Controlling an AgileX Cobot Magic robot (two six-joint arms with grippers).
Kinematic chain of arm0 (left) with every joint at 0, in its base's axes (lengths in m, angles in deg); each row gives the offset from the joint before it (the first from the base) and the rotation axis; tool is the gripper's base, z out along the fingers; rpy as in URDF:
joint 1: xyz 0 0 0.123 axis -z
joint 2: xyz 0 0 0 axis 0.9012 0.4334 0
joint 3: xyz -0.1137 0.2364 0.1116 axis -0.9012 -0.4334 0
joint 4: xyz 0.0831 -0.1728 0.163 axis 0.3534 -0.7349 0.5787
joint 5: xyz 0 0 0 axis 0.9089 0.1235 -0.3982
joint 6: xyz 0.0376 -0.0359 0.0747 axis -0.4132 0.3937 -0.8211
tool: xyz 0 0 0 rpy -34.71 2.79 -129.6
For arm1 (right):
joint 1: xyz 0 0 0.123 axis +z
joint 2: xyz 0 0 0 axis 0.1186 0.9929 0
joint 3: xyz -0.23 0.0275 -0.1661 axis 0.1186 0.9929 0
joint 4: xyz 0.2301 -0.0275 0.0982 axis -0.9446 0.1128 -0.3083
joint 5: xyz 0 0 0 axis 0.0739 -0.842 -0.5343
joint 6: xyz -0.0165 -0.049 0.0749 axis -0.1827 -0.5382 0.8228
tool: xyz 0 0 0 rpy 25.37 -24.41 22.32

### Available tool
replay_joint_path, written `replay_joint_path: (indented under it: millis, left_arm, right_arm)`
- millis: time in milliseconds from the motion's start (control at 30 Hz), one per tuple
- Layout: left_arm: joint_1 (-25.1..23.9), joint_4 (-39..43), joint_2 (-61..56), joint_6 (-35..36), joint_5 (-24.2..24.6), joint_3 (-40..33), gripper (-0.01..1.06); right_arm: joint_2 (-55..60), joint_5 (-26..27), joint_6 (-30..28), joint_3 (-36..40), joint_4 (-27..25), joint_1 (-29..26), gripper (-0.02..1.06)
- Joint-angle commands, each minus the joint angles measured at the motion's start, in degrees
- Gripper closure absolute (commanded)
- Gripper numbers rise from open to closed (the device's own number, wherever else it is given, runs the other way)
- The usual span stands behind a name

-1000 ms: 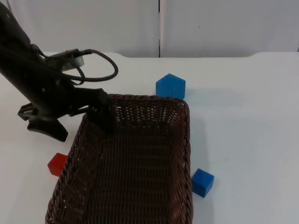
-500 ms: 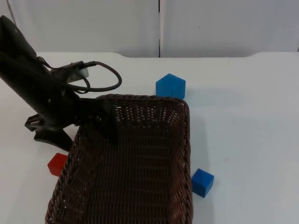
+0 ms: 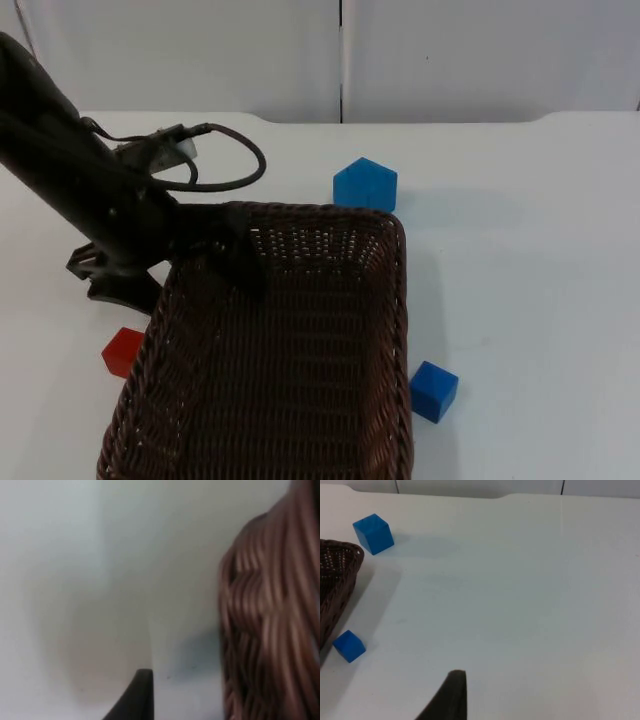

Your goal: Pick up the basket with the left hand and place the largest block into the basket with the right hand.

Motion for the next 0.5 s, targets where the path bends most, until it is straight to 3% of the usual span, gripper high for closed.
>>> replay_joint_path:
  millis: [0, 300, 467]
  left_arm:
    - [0.33, -1.39, 0.28, -1.17, 0.75, 0.27, 0.05]
    - [0.33, -1.51, 2.13, -1.74, 1.17, 0.27, 0.09]
    - [0.33, -1.91, 2.13, -1.90, 1.04, 0.27, 0.36]
  right_arm:
    - [-0.17, 0.41, -0.21, 0.08, 0.00, -0.37, 0.00]
    - [-0.17, 0.41, -0.21, 0.08, 0.00, -0.37, 0.00]
    - [-0.17, 0.41, -0.21, 0.08, 0.00, -0.37, 0.00]
